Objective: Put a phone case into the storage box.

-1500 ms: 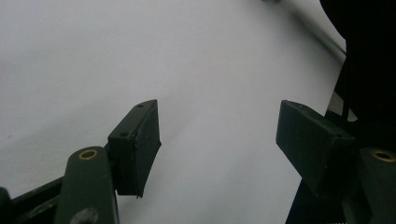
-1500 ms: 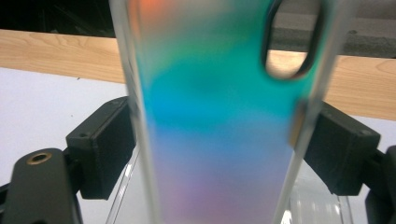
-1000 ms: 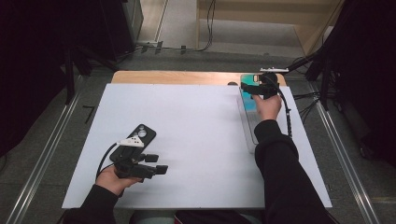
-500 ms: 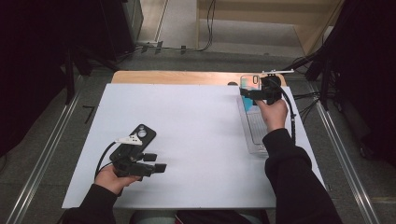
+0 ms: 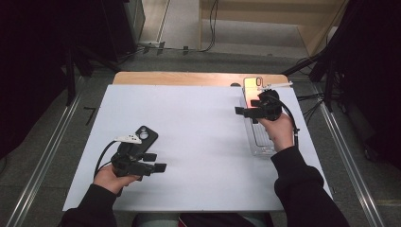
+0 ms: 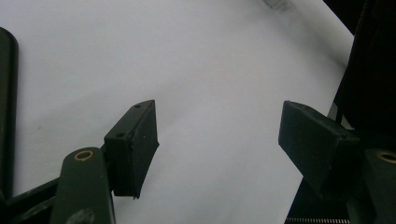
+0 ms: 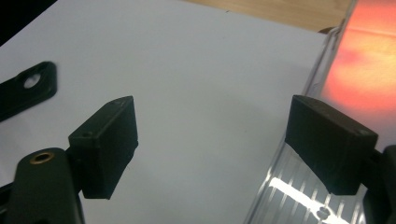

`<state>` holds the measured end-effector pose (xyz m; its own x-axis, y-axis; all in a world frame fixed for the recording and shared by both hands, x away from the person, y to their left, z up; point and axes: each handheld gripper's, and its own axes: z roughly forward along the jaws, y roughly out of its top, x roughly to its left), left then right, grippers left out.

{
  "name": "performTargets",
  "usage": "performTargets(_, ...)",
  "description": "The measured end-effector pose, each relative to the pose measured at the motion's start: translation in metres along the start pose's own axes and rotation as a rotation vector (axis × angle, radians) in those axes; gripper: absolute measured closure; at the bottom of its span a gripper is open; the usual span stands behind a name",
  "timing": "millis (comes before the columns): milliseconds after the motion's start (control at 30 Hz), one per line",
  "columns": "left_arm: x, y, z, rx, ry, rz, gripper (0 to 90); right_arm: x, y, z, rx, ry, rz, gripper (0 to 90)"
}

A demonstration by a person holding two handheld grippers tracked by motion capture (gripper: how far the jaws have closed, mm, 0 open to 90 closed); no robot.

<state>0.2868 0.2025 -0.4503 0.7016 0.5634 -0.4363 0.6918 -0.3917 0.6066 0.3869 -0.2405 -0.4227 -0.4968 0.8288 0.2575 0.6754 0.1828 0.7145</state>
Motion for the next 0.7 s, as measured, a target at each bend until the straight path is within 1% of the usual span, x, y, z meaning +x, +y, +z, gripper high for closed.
performTargets(67,0.001,0.001,-0.001,0.001,0.005,0.006,28.6,0.004,-0.004,0.0,0.01,0.013,-0.017,15.5)
performTargets(167,0.003,0.002,-0.001,-0.006,-0.003,0.003,28.6,0.01,-0.007,-0.002,0.008,0.041,-0.017,15.6)
performTargets(267,0.003,0.003,-0.001,-0.005,-0.005,0.007,28.6,0.018,-0.009,-0.005,0.011,0.065,-0.045,18.5)
performTargets(400,0.003,0.003,0.0,-0.002,-0.012,0.021,28.6,0.031,-0.016,-0.008,0.031,0.115,-0.073,18.8)
performTargets(500,0.002,0.004,0.0,-0.003,-0.017,0.021,28.6,0.039,-0.019,-0.012,0.024,0.141,-0.088,19.6)
performTargets(533,0.002,0.004,0.0,-0.005,-0.015,0.024,28.6,0.046,-0.022,-0.014,0.019,0.136,-0.12,20.0)
performTargets(567,0.001,0.004,0.0,-0.004,-0.016,0.025,28.6,0.049,-0.024,-0.016,0.022,0.138,-0.141,20.0)
performTargets(600,0.001,0.004,0.0,-0.004,-0.015,0.026,28.6,0.053,-0.026,-0.017,0.027,0.145,-0.146,20.0)
performTargets(700,0.0,0.004,0.0,-0.009,-0.018,0.029,28.6,0.059,-0.033,-0.019,0.033,0.187,-0.155,20.4)
